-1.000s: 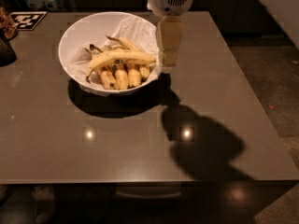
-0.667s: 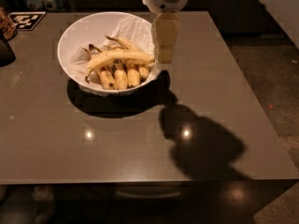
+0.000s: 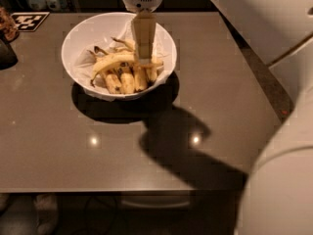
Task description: Pick banana from white bowl
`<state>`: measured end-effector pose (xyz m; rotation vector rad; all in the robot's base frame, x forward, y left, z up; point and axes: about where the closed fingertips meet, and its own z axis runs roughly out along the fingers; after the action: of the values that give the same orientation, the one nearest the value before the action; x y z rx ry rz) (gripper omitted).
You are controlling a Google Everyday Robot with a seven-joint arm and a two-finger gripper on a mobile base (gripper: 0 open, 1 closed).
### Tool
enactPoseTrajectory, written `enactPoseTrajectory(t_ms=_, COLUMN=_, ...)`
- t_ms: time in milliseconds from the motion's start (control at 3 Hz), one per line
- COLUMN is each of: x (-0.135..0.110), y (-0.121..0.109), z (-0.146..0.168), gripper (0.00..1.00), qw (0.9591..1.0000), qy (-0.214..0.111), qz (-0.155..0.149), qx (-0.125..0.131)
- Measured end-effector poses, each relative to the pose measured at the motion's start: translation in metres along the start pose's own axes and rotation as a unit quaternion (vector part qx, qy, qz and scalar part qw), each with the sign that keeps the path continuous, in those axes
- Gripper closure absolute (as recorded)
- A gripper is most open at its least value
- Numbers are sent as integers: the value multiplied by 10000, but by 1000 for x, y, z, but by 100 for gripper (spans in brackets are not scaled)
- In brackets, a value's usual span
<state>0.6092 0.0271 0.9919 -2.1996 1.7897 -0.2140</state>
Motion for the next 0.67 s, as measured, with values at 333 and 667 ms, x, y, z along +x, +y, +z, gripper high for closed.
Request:
enactPoseTrajectory(t_ms=333, x=-20, y=-17, z=19, gripper=30, qw=9999, qy=79, qz=-112, qx=-73)
enactPoseTrajectory(t_ms=667, x=-28, y=-27, z=35, gripper=48, qw=9997, qy=101, qz=-128, qx=-166)
